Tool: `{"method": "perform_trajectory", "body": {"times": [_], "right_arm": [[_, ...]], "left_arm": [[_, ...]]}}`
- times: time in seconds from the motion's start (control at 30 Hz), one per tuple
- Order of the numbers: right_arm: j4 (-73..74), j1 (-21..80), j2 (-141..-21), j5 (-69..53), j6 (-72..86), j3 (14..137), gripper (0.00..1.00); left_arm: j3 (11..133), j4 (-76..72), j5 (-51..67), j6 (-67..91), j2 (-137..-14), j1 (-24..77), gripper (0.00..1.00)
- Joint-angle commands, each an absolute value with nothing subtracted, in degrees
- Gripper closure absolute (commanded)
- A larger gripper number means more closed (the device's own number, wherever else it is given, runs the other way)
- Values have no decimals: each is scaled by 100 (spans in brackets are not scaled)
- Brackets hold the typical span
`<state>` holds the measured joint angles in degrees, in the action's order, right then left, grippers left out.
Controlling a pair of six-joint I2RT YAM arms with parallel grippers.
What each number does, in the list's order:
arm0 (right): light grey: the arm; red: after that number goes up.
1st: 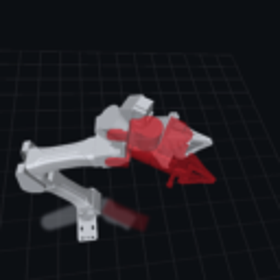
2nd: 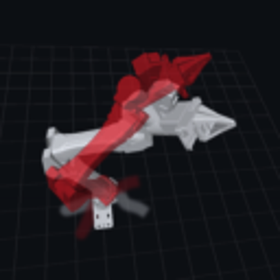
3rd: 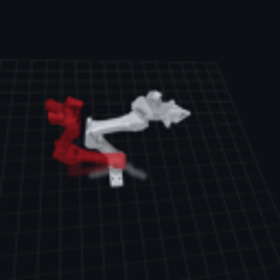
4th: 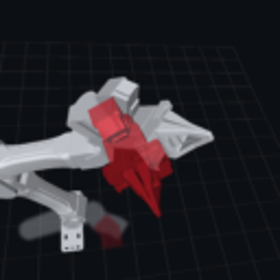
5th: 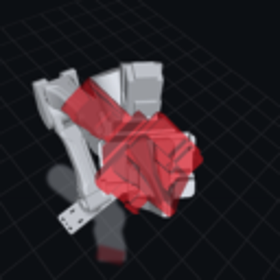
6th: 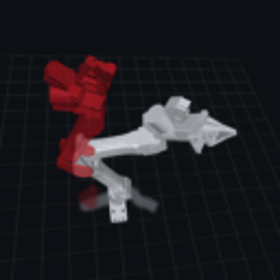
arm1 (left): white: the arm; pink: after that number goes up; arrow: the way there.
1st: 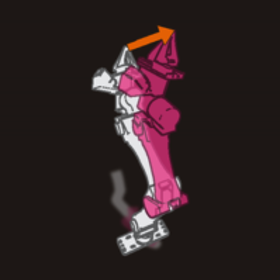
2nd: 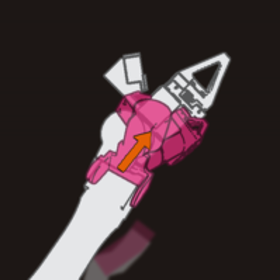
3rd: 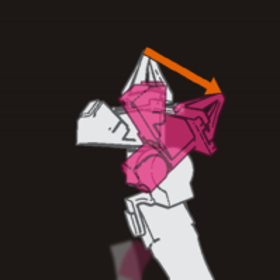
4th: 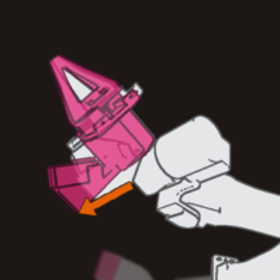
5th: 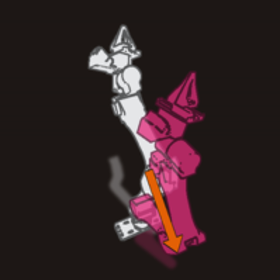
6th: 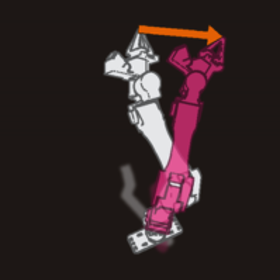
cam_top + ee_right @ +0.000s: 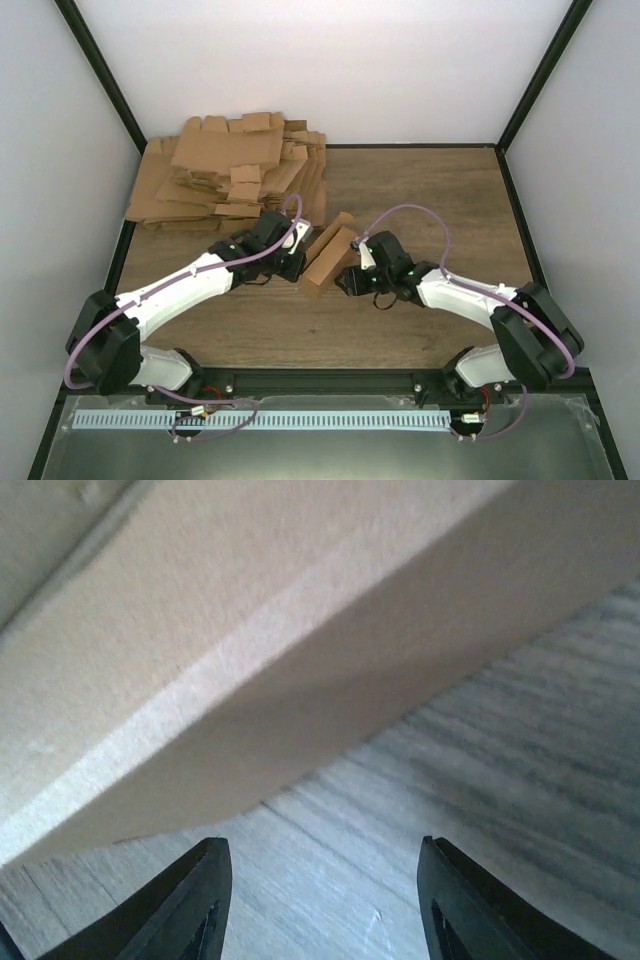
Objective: Fold the paper box
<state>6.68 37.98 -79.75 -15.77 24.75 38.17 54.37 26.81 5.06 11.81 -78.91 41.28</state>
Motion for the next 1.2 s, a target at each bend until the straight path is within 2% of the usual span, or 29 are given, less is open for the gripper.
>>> {"method": "perform_trajectory", "body": {"times": [0.0, 0.1, 0.17, 0.23, 0.33, 0.63, 0.77, 0.83, 0.9, 1.0, 1.13, 1.17], "right_arm": [[509, 3842, -7645, -1743, 2582, 3543, 47], [492, 3846, -7501, -1735, 2598, 3419, 46], [509, 3841, -7449, -1723, 2581, 3396, 46], [531, 3847, -7443, -1715, 2558, 3401, 46], [541, 3848, -7446, -1722, 2546, 3425, 46], [479, 3846, -7506, -1818, 2545, 3441, 46], [434, 3842, -7558, -1843, 2542, 3426, 47], [414, 3842, -7553, -1804, 2576, 3423, 48], [377, 3841, -7459, -1717, 2663, 3381, 50], [310, 3845, -7231, -1586, 2761, 3294, 50], [424, 3838, -7020, -1314, 2807, 3277, 50], [455, 3840, -6963, -1230, 2828, 3270, 50]], "left_arm": [[5687, 2739, 253, 923, -7825, 4372, 89], [5741, 2804, 186, 879, -7906, 4478, 81], [5763, 2819, 185, 898, -7935, 4503, 69], [5766, 2809, 208, 982, -7936, 4508, 52], [5758, 2703, 378, 1120, -7943, 4507, 38], [5743, 2322, 826, 1547, -7931, 4509, 27], [5737, 2230, 1017, 1655, -7929, 4508, 20], [5747, 2236, 1043, 1678, -8005, 4508, 12], [5767, 2270, 1033, 1635, -8066, 4512, 11], [5865, 2439, 846, 1573, -8152, 4557, 11], [6084, 2772, 299, 1514, -8323, 4629, 6], [6135, 2829, 242, 1511, -8377, 4638, 2]]}}
